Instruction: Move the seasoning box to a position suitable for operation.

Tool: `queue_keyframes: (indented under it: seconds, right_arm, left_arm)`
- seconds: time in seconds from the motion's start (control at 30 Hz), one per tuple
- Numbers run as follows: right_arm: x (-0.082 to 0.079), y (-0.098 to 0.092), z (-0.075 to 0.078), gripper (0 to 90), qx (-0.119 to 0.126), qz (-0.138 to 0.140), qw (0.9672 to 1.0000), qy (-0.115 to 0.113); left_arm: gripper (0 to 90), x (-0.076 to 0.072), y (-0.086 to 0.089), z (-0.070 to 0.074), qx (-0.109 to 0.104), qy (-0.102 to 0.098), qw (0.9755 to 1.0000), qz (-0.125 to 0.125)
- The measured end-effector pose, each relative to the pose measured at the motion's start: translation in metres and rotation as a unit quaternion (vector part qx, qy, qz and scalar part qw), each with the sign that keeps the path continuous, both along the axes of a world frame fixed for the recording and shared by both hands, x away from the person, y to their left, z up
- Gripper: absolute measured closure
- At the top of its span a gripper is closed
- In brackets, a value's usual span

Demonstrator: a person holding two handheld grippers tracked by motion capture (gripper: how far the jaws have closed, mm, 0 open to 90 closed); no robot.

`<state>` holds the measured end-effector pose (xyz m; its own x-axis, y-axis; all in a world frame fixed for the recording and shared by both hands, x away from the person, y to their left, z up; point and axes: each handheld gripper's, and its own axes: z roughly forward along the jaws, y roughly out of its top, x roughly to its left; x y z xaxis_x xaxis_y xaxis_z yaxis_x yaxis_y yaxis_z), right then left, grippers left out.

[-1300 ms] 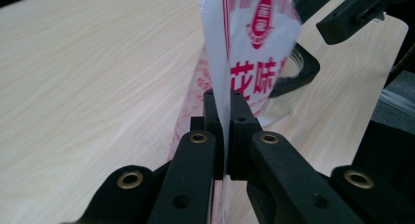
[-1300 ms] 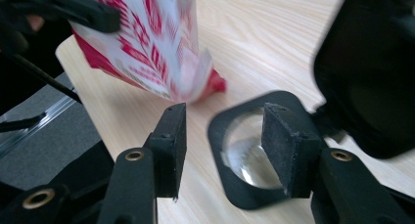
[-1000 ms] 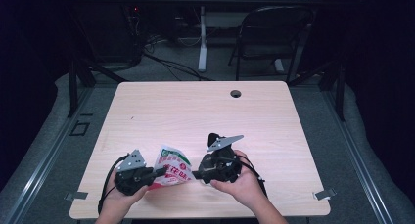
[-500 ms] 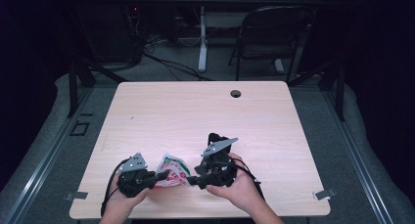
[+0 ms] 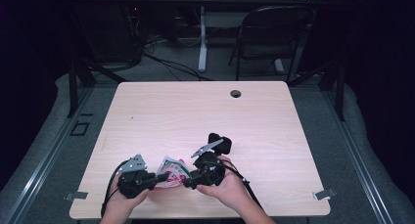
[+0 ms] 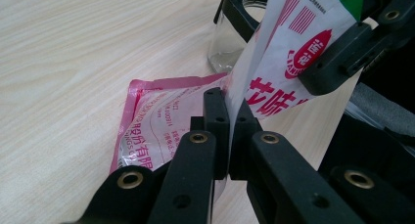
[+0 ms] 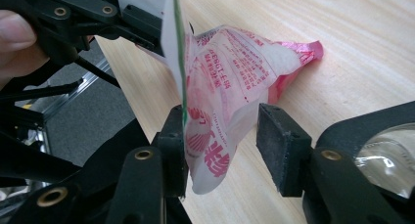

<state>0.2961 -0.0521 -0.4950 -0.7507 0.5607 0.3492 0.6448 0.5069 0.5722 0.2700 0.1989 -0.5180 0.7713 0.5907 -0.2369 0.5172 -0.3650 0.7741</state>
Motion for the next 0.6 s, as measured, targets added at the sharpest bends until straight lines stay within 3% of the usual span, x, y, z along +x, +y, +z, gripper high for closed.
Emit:
queue_keyframes:
  seconds: [0.33, 0.6]
  right_arm:
    - [0.005, 0.010, -0.008, 61.0, -0.019, 0.002, 0.9995, 0.026]
    - [0.006, 0.013, -0.012, 73.8, -0.031, 0.008, 0.9990, 0.031]
  left_arm:
    - [90.0, -0.001, -0.001, -0.003, -0.007, 0.005, 1.0000, -0.001]
    - [90.0, -0.001, -0.003, -0.005, -0.007, 0.008, 0.9999, -0.006]
